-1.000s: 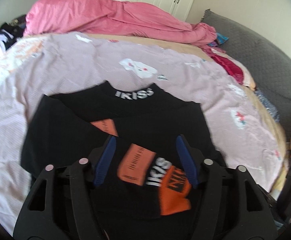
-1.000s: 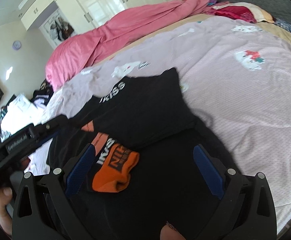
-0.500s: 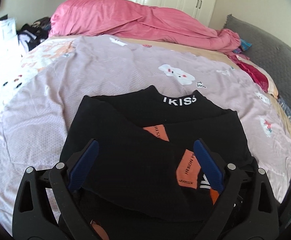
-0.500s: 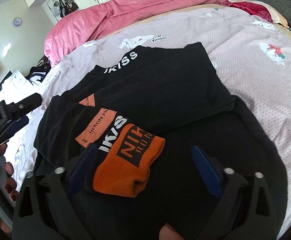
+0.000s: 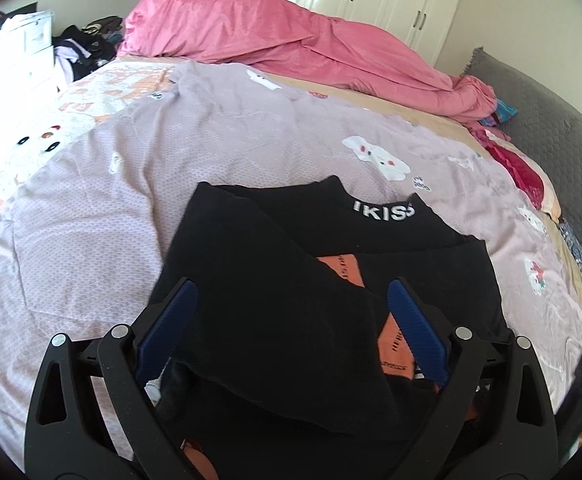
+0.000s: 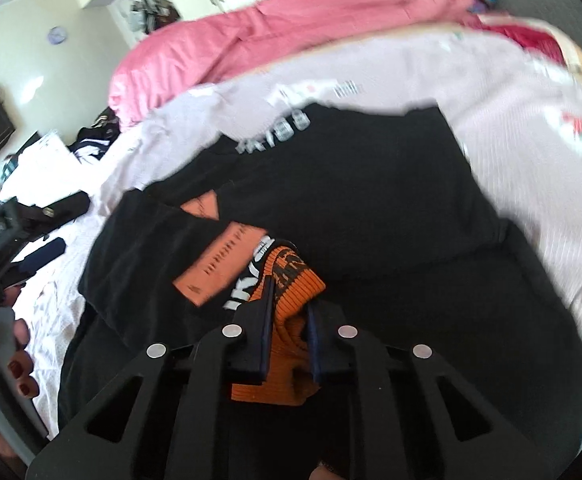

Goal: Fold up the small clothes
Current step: 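Grasp the folded sleeve cuff with the right tool and adjust it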

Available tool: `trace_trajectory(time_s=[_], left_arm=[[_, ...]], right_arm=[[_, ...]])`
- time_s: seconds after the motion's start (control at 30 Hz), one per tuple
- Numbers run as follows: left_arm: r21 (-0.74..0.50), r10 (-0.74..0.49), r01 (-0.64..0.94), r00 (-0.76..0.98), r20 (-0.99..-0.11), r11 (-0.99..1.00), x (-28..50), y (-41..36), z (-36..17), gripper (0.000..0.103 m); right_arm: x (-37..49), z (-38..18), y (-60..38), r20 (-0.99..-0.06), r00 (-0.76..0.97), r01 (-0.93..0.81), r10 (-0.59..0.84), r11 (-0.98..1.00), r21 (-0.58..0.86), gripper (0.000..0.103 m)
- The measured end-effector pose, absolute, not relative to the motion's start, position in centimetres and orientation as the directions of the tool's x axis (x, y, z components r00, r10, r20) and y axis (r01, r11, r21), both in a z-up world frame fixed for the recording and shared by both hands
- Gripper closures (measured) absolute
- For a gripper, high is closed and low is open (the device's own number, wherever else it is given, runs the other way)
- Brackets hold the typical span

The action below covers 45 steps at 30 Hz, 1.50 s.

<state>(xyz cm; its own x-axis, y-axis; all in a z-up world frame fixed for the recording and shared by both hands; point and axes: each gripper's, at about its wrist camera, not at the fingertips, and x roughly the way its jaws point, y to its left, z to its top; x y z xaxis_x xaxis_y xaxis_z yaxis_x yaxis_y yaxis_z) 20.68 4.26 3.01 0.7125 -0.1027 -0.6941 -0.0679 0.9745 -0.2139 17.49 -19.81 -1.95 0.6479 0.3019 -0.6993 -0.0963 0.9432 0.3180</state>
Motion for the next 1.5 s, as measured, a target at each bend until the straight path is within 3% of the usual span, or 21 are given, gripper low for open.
trace_trajectory(time_s=[0.33, 0.57, 0.9, 1.2, 1.33, 1.5], left_arm=[[-0.283, -0.082, -0.149, 0.742, -0.665, 0.947, 20.5, 8.3, 3.8, 0.013], [-0.310, -0.069, -0.189, 0.746, -0.663, 0.932, 20.8, 10.3, 4.0, 0.013], [-0.218, -0.080, -0.100, 0.721, -0.688, 0.971, 22.3, 6.9, 3.3, 0.014], [-0.159, -0.120, -0.006, 0.628, -0.769, 0.987, 25.7, 2.9, -0.3, 0.025], [-0.094, -0.057, -0.036, 0.567, -0.822, 0.995, 26.6, 3.2, -2.2, 0.027], [-0.062, -0.013, -0.072, 0.540, -0.841, 0.995, 26.7, 4.5, -3.4, 0.028]], right_arm=[[21.0, 6.1, -21.4, -0.628, 0.742, -0.219, 0.235, 0.970, 0.105, 0.090], [23.2, 5.7, -23.3, -0.650, 0.742, -0.197, 0.164, 0.980, 0.022, 0.090], [23.6, 3.2, -23.7, -0.674, 0.723, -0.192, 0.154, 0.981, 0.018, 0.090], [23.5, 2.2, -25.5, -0.683, 0.728, -0.115, 0.060, 0.993, -0.036, 0.079], [23.0, 1.5, -25.7, -0.693, 0.715, -0.128, 0.095, 0.992, 0.005, 0.068], [22.7, 0.0, -23.6, -0.725, 0.653, -0.217, 0.218, 0.971, 0.097, 0.065]])
